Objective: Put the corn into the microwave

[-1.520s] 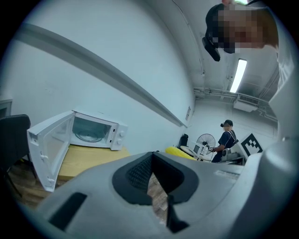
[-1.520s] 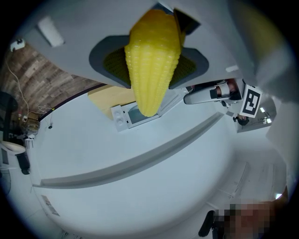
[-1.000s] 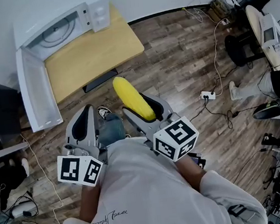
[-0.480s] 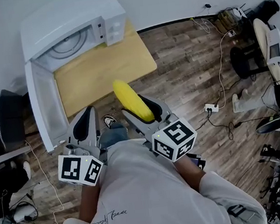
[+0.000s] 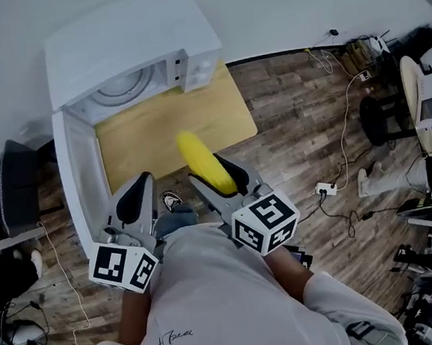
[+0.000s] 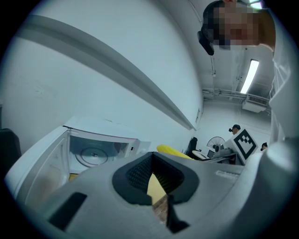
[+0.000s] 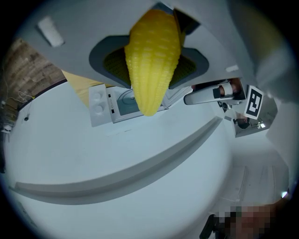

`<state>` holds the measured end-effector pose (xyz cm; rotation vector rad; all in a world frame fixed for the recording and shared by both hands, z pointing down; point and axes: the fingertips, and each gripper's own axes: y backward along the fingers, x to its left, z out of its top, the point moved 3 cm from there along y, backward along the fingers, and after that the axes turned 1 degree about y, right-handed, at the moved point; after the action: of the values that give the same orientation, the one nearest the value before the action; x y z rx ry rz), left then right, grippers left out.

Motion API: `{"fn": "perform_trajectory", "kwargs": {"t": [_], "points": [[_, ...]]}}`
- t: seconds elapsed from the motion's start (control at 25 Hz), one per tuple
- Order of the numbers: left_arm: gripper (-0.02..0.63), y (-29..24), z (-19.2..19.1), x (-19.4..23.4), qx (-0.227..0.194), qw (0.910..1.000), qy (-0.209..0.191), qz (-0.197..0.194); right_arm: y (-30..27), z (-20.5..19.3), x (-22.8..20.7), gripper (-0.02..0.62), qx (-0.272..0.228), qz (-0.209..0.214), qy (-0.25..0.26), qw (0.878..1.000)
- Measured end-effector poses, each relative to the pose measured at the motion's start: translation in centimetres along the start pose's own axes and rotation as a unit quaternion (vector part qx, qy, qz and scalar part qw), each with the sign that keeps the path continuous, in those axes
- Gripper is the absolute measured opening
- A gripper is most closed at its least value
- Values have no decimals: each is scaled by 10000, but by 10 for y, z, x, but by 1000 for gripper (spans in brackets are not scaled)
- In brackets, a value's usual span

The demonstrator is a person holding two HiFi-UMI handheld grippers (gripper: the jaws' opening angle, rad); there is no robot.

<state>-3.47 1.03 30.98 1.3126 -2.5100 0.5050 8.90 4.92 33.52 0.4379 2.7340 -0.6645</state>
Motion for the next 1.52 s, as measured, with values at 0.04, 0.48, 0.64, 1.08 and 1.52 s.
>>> {"fn": "perform_trajectory", "kwargs": {"t": [0.04,0.48,0.64,1.08,1.52], "points": [[-12,-1,0,5,16,10000,8,1,-6,2,0,265,18,3,11,10000],[-12,-1,11,46,-76,9997,119,203,-53,12,11,265,317,106,220,9992],[-12,1,16,56,-160,9994,164,256,-69,14,15,265,417,178,290,9986],[-12,10,24,74,-286,9985,207,426,-101,20,15,265,481,226,300,9981],[-12,18,16,77,-266,9975,300,584,-119,19,6,264,454,172,246,9985]]}}
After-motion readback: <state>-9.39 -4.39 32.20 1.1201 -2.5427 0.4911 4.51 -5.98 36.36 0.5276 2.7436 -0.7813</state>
